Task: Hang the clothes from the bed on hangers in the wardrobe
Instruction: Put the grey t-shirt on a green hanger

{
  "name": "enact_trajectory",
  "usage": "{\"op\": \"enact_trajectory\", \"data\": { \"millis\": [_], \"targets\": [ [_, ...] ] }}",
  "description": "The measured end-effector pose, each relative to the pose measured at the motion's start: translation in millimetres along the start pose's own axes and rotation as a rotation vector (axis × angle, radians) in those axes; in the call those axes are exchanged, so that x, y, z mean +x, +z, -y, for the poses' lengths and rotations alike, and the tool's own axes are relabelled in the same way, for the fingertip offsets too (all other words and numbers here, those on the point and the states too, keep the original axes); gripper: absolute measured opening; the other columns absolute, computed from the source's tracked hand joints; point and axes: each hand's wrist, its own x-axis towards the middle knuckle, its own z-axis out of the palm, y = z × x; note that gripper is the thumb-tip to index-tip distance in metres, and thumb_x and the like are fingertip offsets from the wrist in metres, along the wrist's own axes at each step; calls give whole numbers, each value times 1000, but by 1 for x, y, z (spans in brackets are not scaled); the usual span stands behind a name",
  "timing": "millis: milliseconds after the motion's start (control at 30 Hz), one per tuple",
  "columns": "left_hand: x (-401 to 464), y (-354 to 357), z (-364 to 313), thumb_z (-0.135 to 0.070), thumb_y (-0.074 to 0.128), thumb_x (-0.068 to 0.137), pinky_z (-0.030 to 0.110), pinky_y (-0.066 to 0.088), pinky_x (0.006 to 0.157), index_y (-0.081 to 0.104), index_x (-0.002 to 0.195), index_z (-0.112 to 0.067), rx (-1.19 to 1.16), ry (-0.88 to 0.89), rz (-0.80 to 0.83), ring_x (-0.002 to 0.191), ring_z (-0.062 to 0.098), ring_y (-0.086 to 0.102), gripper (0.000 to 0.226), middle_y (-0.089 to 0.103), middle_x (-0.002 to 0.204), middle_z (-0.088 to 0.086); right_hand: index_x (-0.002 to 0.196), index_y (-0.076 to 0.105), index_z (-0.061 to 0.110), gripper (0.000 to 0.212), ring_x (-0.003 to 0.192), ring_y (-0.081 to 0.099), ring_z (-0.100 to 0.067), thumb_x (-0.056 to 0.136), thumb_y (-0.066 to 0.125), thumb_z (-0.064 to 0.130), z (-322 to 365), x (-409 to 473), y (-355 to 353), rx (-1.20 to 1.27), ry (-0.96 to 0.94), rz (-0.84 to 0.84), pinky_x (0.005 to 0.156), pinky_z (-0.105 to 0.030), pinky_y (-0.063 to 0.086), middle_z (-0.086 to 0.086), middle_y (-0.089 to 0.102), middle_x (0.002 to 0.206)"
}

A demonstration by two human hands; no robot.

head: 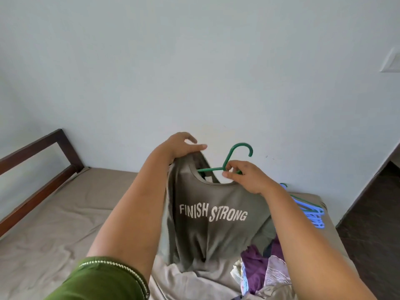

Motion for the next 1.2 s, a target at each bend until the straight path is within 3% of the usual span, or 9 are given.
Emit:
{"op": "enact_trajectory", "data": {
  "millis": [233,333,433,600,733,833,933,1067,1200],
  "targets": [
    [-19,8,36,-57,87,53,26,48,81,63,103,-24,-61,154,-228,93,9,61,65,64,101,-10,95,66,17,21,82,59,-25,90,64,37,-5,9,-19,7,15,-293,58,-7,36,-11,64,89],
    [-29,34,54,-59,89,44,26,38,84,52,109,-17,120,286,-476,103,14,40,86,44,113,-1,88,64,26,16,84,59,-23,90,62,42,-8,13,-28,10,50,-306,63,-16,40,-7,63,89],
    [-32,61,69,-48,91,49,34,45,83,44,104,-7,258,279,-662,98,23,40,83,40,108,8,82,60,34,14,84,57,-21,90,61,45,-6,15,-34,11,64,-317,62,-22,39,-6,62,88],
    [-30,82,79,-17,84,69,38,52,80,43,112,-7,214,138,-639,104,30,47,60,38,120,11,86,63,28,17,84,57,-22,91,61,44,1,15,-34,21,43,-297,66,-23,42,-4,61,90],
    [-23,65,70,6,58,79,42,49,66,42,106,-6,131,169,-604,80,35,55,34,43,110,10,90,63,24,21,78,56,-19,92,59,45,0,12,-33,30,54,-315,65,-27,42,1,57,85],
    [-21,45,71,2,53,77,29,39,67,57,92,-10,180,272,-519,80,29,55,20,56,88,2,84,61,34,15,73,56,-18,90,59,48,-8,11,-40,-3,82,-357,62,-26,41,-5,59,90],
    [-25,19,68,-7,55,79,24,41,68,67,79,-18,161,243,-457,79,20,61,16,62,73,-7,80,58,46,9,85,58,-25,87,61,51,-15,8,-48,-52,139,-311,78,-33,47,-9,54,104],
    [-30,-10,53,-11,51,87,24,49,65,61,74,-16,-125,195,-601,73,12,67,17,72,79,-5,95,63,38,11,95,57,-26,89,62,47,-20,5,-55,-64,181,-236,90,-36,46,-7,45,111],
    [-24,-33,44,-7,45,89,26,46,56,57,79,-8,-326,116,-731,57,17,60,16,66,76,9,94,62,31,8,83,55,-14,91,63,39,-17,6,-48,-49,110,-200,71,-20,42,-8,52,104]
  ]
}}
